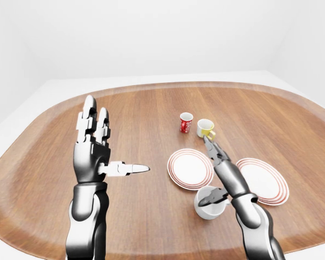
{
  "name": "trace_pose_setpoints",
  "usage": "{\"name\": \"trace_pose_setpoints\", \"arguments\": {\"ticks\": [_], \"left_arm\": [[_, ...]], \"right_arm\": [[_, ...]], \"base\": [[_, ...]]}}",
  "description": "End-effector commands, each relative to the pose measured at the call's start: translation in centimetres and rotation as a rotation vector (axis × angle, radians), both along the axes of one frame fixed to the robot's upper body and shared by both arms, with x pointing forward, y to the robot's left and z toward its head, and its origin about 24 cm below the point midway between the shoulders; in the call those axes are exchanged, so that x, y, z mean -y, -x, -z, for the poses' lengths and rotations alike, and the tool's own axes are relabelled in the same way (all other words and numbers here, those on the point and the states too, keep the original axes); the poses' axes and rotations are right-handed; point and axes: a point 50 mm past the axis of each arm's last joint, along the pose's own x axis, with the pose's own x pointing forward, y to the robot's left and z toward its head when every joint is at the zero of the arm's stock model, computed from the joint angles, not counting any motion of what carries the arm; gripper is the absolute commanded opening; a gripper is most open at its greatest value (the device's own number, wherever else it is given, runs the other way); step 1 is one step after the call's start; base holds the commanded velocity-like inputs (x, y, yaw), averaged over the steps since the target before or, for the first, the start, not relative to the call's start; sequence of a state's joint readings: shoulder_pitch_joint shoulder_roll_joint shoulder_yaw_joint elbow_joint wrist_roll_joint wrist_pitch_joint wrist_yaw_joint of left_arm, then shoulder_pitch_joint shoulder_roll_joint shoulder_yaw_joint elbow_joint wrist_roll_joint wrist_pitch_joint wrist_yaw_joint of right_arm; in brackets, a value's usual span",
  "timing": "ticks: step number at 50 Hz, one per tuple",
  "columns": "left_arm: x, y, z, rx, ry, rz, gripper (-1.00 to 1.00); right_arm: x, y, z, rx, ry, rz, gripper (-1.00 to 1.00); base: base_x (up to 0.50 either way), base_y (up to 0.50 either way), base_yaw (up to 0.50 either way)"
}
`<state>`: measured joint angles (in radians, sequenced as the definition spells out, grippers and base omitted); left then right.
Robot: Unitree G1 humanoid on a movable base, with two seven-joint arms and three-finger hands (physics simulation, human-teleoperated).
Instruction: Put the white mug on the left plate.
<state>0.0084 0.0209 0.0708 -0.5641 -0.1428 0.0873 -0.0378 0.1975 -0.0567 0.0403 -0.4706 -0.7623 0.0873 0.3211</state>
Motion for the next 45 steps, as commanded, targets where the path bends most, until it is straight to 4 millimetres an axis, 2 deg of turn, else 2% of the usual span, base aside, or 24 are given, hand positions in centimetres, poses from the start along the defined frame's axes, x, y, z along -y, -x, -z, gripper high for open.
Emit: {"name": "trace_pose_setpoints", "arguments": {"ticks": [1,45], "left_arm": [[0.0,0.0,-0.1,0.003,0.0,-0.001,1.0],[0.0,0.1,0.0,-0.002,0.002,-0.003,1.0]], "right_arm": [[0.2,0.0,0.2,-0.005,0.049,0.024,1.0],[0.7,1.0,3.3,-0.155,0.179,0.042,1.0]], "base": [[0.0,0.0,0.0],[0.0,0.0,0.0]]}}
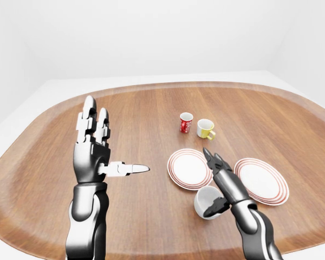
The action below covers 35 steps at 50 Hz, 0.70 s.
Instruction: Put the white mug on the left plate.
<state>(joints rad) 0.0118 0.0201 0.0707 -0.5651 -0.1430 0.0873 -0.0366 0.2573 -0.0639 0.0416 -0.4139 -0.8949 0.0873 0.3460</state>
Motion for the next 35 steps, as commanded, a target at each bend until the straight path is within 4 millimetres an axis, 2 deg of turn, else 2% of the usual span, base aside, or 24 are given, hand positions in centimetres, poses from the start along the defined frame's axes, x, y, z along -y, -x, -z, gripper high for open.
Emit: {"name": "trace_pose_setpoints", "arguments": {"ticks": [1,8,35], "left_arm": [[0.0,0.0,0.0,0.001,0.0,-0.001,1.0],[0.0,0.1,0.0,0.001,0.0,0.0,1.0],[0.1,0.1,0.0,-0.001,0.0,0.003,1.0]], "right_arm": [[0.1,0.1,0.7,-0.023,0.05,0.013,1.0],[0.1,0.2,1.5,-0.039,0.079,0.025,1.0],[-0.2,0.6,2.6,-0.07,0.123,0.016,1.0]], "base": [[0.0,0.0,0.0],[0.0,0.0,0.0],[0.0,0.0,0.0]]}}
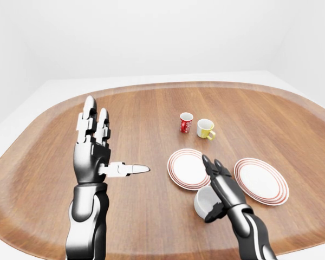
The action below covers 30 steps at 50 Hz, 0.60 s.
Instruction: Put the white mug on the left plate.
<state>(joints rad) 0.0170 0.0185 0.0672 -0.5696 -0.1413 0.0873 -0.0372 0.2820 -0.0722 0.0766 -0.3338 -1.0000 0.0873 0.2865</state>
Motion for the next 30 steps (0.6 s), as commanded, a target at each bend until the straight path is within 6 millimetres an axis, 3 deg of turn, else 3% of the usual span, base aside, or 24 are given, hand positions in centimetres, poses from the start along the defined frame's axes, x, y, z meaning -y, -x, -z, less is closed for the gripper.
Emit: {"name": "trace_pose_setpoints", "arguments": {"ticks": [1,30], "left_arm": [[0.0,-0.02,-0.02,0.001,0.001,0.001,1.0],[0.11,0.04,0.06,-0.003,0.0,0.004,1.0]], "right_arm": [[-0.07,0.15,0.46,-0.015,0.019,-0.003,1.0],[-0.6,-0.34,1.06,-0.017,0.102,-0.028,1.0]], "base": [[0.0,0.0,0.0],[0.0,0.0,0.0]]}}
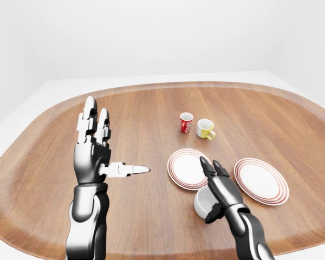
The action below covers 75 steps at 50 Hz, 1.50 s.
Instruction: Put the white mug on the left plate.
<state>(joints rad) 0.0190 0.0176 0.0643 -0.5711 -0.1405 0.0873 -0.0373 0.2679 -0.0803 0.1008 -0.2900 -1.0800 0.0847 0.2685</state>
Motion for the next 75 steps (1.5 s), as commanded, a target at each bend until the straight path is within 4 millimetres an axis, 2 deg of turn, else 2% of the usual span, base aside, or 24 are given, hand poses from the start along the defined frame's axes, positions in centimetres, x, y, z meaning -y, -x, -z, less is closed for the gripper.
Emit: {"name": "trace_pose_setpoints", "arguments": {"ticks": [1,32,75], "left_arm": [[0.0,0.0,0.0,0.0,0.001,0.001,1.0],[0.1,0.0,0.0,0.001,0.0,0.001,1.0],[0.0,0.1,-0.1,0.004,0.001,0.002,1.0]], "right_arm": [[-0.3,-0.1,0.4,-0.005,0.019,-0.012,1.0],[-1.0,0.3,1.6,-0.033,0.038,-0.046,1.0],[-1.5,-0.1,5.1,-0.099,0.097,-0.09,1.0]], "base": [[0.0,0.0,0.0],[0.0,0.0,0.0],[0.0,0.0,0.0]]}}
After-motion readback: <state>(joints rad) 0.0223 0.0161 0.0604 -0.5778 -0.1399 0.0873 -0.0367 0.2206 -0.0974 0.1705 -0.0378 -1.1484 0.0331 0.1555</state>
